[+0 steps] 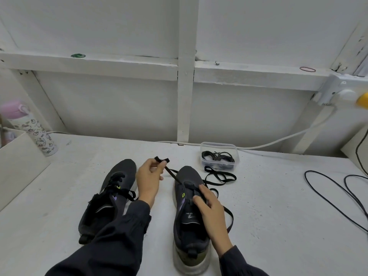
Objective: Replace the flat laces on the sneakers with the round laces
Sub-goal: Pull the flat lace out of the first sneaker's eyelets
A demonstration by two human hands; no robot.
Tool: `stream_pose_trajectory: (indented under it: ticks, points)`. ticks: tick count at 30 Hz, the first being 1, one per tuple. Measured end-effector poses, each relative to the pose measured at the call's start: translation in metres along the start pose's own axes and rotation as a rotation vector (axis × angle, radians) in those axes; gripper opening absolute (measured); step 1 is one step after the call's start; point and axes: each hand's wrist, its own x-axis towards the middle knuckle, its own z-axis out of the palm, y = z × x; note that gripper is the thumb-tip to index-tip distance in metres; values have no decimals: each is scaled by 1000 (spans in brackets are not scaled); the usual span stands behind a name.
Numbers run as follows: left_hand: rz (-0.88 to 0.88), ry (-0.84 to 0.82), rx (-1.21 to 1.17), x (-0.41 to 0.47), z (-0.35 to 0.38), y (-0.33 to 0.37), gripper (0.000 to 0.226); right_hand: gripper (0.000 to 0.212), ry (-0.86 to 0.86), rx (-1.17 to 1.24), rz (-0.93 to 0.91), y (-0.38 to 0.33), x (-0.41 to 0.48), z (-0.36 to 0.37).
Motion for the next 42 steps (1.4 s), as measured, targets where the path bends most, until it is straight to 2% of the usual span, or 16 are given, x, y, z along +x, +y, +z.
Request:
stream_pose_trajectory:
  ticks: [5,10,13,16,18,21,23,27,29,32,34,37,39,42]
  points:
    - [-207,-245,81,-19,6,-17,34,49,13,13,3,-2,0,1]
    - [-56,-295,182,-26,12,-27,23,48,5,53,21,-2,0,2]
    - [-5,-235,197,-17,10,-17,16,48,-9,51,19,-3,-1,1]
    - [-4,-32,59,-3,2,-6,13,48,-11,66,26,-2,-2,1]
    - [-15,4,-3,-1,-1,-4,13,49,-6,66,24,-2,-2,1]
    - [-138,-151,30,-11,1,-10,31,49,-1,66,24,-4,-2,1]
    - [-159,-270,113,-22,7,-18,41,47,5,66,22,-4,-2,1]
    - [-67,-314,199,-26,15,-23,26,46,15,57,24,-4,-2,1]
    - [-28,-280,185,-21,15,-19,19,46,4,60,26,-5,-3,0]
    - [-38,-60,29,-7,8,-11,12,48,-18,61,26,-5,-3,0]
    - [-44,15,-22,-2,4,-7,14,48,-14,51,25,-5,-4,-1]
    - [-126,-108,17,-10,6,-10,27,49,-11,45,24,-6,-4,0]
    - [-168,-226,127,-20,9,-18,41,48,-7,41,22,-6,-4,0]
    - [-106,-294,199,-27,12,-22,34,48,-1,44,28,-7,-3,0]
